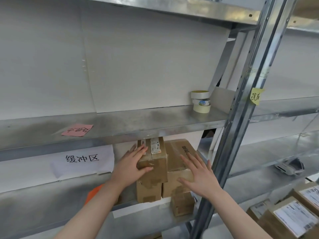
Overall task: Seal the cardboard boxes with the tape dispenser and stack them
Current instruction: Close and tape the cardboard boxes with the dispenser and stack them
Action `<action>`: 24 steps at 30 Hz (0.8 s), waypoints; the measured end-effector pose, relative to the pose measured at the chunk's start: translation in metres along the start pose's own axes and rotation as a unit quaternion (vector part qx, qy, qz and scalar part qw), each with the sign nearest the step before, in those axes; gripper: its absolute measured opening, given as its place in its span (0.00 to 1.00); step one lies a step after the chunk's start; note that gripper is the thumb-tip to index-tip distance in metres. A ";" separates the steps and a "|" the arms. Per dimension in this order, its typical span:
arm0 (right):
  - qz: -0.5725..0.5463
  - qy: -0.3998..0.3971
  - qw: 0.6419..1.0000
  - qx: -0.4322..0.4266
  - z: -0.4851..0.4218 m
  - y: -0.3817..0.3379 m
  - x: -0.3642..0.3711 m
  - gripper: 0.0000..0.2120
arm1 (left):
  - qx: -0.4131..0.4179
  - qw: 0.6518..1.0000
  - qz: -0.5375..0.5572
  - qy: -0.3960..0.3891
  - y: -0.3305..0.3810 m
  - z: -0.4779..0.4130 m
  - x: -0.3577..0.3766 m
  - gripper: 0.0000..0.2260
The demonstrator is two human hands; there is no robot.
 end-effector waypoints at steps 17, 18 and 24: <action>-0.026 0.008 0.999 -0.037 -0.038 -0.004 -0.006 0.44 | 0.000 0.992 -0.120 -0.032 -0.005 -0.020 -0.004 0.35; -0.024 0.008 0.999 -0.039 -0.040 -0.005 -0.006 0.44 | 0.001 0.991 -0.130 -0.038 -0.004 -0.021 -0.001 0.35; -0.019 0.018 0.999 -0.042 -0.052 -0.005 -0.008 0.40 | -0.028 0.997 -0.052 -0.048 -0.006 -0.021 0.018 0.36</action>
Point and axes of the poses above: each hand's wrist, its own z-axis away from the middle knuckle, its own x-axis out of the palm, y = z × x, the point moved 7 cm from there along -z, towards the middle knuckle, and after that the axes turned 7 degrees about -x, right-handed, at the moved point
